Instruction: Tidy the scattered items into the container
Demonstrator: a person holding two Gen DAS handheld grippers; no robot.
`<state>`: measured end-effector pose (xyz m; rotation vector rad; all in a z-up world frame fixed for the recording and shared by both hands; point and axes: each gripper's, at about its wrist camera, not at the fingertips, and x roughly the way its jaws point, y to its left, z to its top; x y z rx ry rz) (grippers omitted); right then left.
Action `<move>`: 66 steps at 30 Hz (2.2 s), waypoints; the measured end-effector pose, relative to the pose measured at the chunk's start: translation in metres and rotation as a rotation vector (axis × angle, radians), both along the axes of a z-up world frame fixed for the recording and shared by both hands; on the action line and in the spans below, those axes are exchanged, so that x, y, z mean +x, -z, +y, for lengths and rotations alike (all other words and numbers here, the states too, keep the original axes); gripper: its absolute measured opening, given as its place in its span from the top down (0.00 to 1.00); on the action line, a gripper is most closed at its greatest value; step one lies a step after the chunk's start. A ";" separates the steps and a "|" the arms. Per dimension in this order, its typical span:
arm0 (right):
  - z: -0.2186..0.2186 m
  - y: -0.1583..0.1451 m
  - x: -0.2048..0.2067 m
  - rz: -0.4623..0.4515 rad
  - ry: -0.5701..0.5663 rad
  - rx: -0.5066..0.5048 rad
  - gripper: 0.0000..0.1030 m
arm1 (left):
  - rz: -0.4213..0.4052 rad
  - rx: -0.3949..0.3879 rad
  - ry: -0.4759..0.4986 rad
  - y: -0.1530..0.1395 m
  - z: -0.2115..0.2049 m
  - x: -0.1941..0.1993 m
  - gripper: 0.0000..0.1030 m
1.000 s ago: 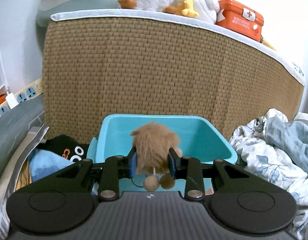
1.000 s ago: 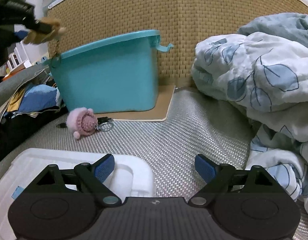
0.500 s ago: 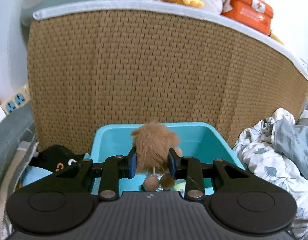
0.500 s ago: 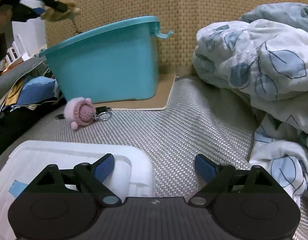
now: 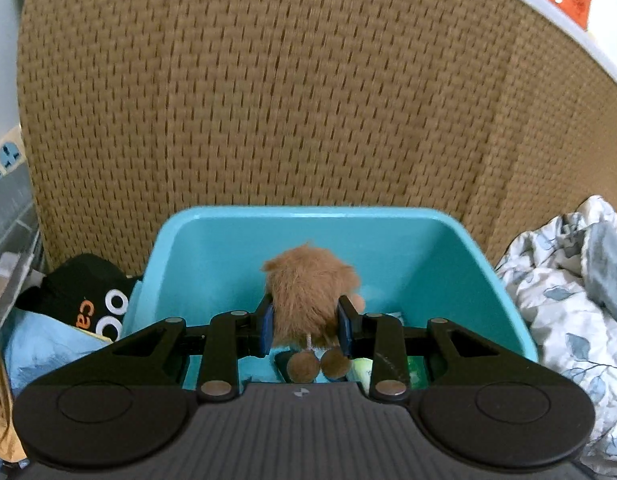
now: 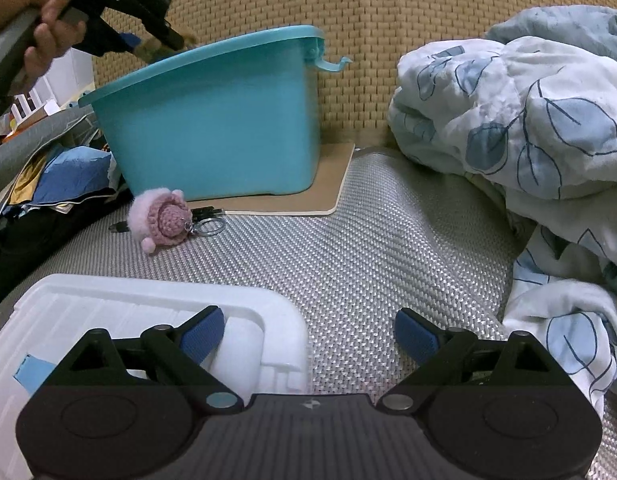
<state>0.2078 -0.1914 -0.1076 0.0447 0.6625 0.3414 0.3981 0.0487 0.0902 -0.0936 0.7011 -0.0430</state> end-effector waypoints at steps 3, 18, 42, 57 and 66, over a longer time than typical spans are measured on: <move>-0.002 0.000 0.000 0.002 0.001 0.003 0.06 | 0.045 0.000 -0.010 0.008 0.002 0.010 0.66; -0.004 0.000 0.001 0.018 0.011 0.021 0.03 | 0.215 0.018 -0.028 0.039 0.003 0.036 0.66; -0.006 0.002 0.006 0.021 0.006 0.026 0.02 | 0.212 0.048 -0.062 0.031 0.006 0.030 0.54; -0.007 0.002 0.006 0.031 0.012 0.040 0.01 | -0.212 -0.068 -0.080 -0.042 0.010 -0.141 0.08; -0.009 0.003 0.007 0.039 0.012 0.053 0.00 | -0.240 -0.026 -0.141 -0.029 0.009 -0.205 0.04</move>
